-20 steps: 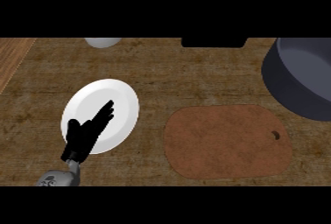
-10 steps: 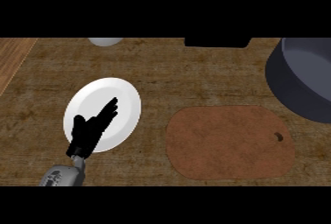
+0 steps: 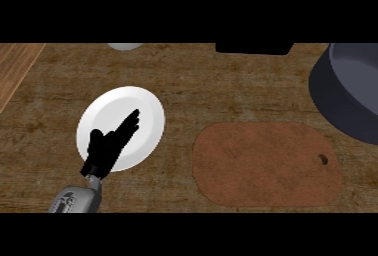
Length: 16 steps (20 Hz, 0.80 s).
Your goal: Pick the lemon from the cutting board and place it in the pot
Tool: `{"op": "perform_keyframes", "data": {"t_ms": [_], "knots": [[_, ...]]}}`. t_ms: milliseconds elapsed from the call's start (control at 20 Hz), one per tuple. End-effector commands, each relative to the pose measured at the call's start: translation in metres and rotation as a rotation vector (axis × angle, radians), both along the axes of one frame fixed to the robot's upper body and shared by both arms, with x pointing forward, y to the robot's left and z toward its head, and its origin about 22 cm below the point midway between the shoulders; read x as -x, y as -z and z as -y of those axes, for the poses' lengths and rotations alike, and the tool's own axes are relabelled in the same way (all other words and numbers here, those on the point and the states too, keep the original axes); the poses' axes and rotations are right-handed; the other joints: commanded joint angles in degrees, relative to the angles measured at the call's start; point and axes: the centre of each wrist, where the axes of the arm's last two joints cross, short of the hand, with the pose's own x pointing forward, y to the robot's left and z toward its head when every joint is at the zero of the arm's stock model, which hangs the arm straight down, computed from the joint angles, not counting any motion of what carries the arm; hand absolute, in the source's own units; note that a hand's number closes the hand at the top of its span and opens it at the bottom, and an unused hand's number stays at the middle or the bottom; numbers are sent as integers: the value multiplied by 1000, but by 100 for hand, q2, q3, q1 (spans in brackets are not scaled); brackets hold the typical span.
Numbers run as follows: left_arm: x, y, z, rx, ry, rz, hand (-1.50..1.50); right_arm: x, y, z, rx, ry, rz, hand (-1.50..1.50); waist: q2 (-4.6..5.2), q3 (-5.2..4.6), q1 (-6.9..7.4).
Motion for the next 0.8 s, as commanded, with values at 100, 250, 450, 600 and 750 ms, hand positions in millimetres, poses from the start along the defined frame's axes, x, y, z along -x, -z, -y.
{"op": "perform_keyframes", "data": {"t_ms": [100,250,450,600,750], "knots": [[-2,2,5,-6,36,17,0,-15,22,-19,-4,78,-262,150,66,8,110],[-5,-2,3,15,24,-9,0,-17,35,-25,-74,203,-428,150,53,8,114],[2,7,9,11,10,5,0,-26,56,-48,-80,158,-493,-150,65,18,111],[-2,2,-5,7,-11,5,0,-30,39,-45,-235,69,-277,-150,25,19,-32],[-5,5,-3,-6,-8,10,0,-48,27,-70,-389,50,-12,-150,33,26,-59]]}}
